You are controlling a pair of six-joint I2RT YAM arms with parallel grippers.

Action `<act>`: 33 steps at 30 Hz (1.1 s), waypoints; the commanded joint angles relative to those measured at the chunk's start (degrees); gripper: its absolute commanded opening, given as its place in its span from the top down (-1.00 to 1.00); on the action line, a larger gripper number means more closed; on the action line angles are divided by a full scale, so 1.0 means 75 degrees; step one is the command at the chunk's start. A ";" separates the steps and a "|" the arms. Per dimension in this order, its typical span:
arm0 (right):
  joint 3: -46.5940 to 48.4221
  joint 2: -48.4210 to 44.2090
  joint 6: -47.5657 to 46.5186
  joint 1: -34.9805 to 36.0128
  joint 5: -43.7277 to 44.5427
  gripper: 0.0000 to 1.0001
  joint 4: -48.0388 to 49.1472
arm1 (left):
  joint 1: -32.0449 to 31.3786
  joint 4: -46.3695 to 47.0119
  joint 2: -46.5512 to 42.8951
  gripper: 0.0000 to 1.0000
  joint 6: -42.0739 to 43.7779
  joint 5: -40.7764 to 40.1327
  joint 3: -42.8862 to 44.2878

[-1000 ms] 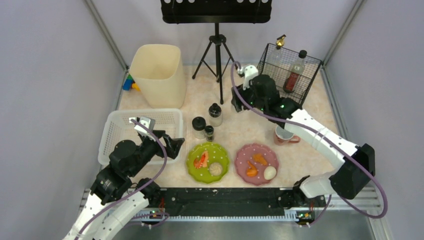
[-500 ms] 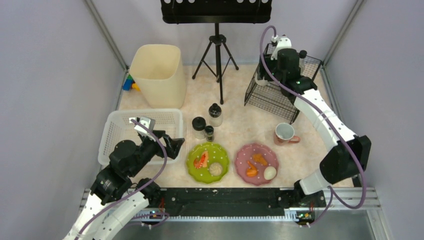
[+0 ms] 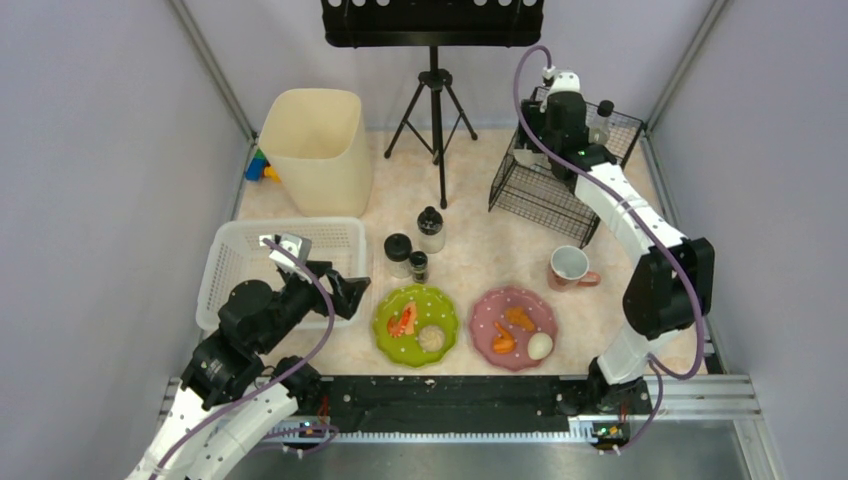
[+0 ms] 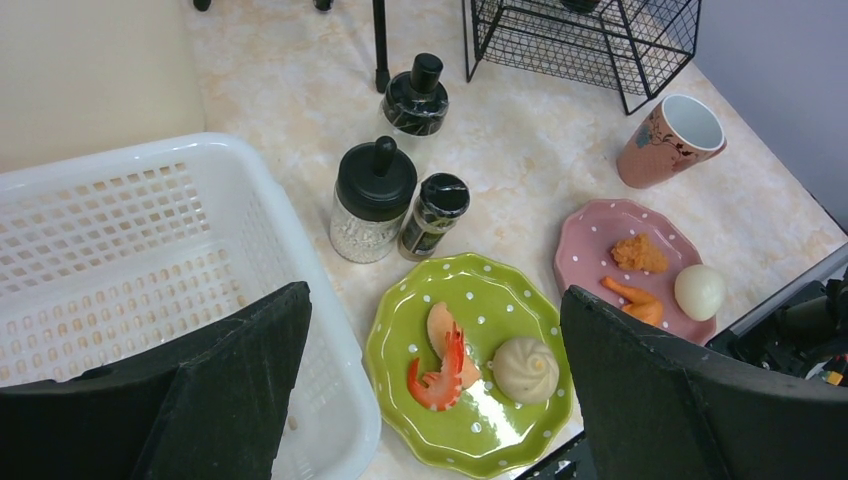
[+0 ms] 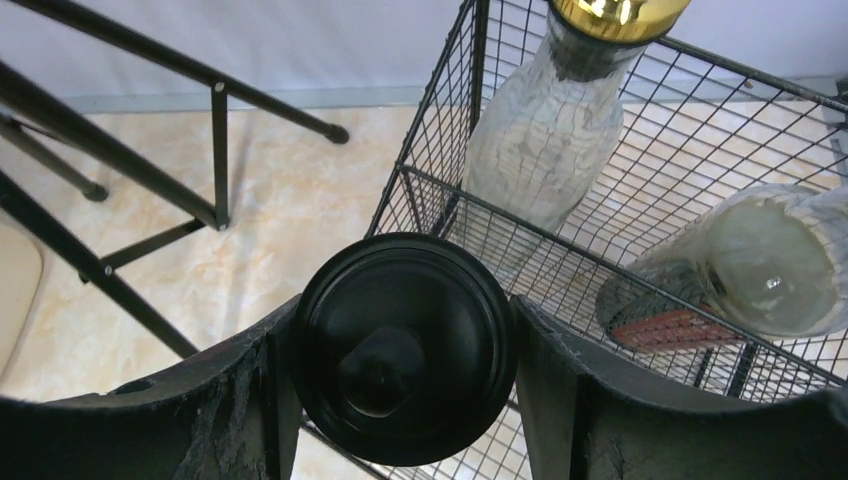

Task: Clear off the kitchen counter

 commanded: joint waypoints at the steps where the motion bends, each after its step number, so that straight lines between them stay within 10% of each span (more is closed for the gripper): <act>1: 0.0532 0.0163 0.0232 -0.0104 0.0512 1.00 0.1125 | 0.0019 0.0225 -0.0060 -0.98 0.0063 0.0131 -0.0021; 33: -0.1408 0.0724 0.1698 -0.0153 0.1704 1.00 0.2829 | 0.0017 0.0214 -0.0139 -0.98 0.0051 0.0154 -0.0027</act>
